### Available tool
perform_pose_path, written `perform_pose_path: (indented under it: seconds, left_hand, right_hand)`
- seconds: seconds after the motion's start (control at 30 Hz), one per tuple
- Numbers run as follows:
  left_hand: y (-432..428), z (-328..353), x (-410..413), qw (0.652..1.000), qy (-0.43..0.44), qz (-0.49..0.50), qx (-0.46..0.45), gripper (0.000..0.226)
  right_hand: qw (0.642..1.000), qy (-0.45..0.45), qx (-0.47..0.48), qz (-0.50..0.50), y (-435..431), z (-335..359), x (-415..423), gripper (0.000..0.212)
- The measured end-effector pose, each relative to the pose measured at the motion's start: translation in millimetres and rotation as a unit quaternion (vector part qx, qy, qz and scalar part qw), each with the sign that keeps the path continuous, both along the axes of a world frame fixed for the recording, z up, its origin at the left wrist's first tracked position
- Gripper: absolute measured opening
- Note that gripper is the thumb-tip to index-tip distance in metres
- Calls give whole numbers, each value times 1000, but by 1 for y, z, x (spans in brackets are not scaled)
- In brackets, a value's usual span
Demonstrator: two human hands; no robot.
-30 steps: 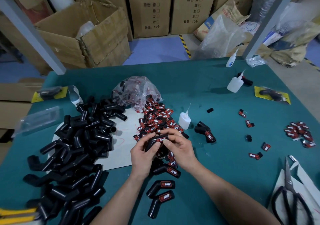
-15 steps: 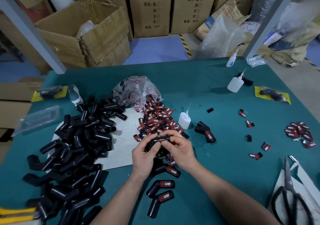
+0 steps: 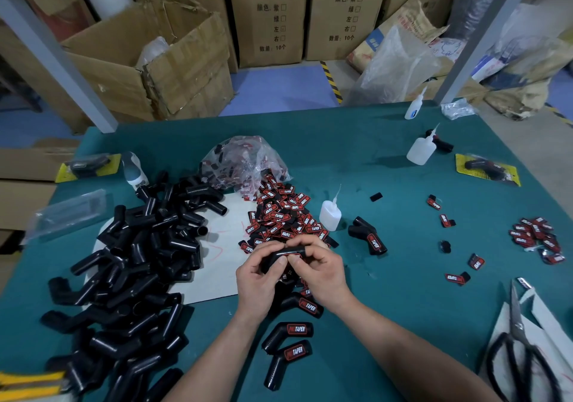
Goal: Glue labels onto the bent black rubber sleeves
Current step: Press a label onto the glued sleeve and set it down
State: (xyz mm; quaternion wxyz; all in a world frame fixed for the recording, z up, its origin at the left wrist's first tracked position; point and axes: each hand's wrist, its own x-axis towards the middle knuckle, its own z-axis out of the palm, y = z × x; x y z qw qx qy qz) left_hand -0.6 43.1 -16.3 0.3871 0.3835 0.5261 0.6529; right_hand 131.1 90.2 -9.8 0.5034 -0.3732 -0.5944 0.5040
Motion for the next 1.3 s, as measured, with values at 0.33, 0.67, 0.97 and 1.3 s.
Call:
perform_pose_path:
  seconds: [0.33,0.67,0.97,1.3]
  left_hand:
    - [1,-6,1,1000,-8,-9,28,19]
    - [2,-9,1,1000,0,-7,30,20]
    - [3,-9,1,999,18,-7,29,16]
    - [5,-12,1,982,179,-19,62,25]
  right_hand:
    - [998,54,-34,13,-5,2,-4,18]
    - [999,26,-42,18,-3,-2,-3,12]
    - [997,26,-75,15,1,-6,-2,20]
    - [988,47,-145,5,6,-7,0,27]
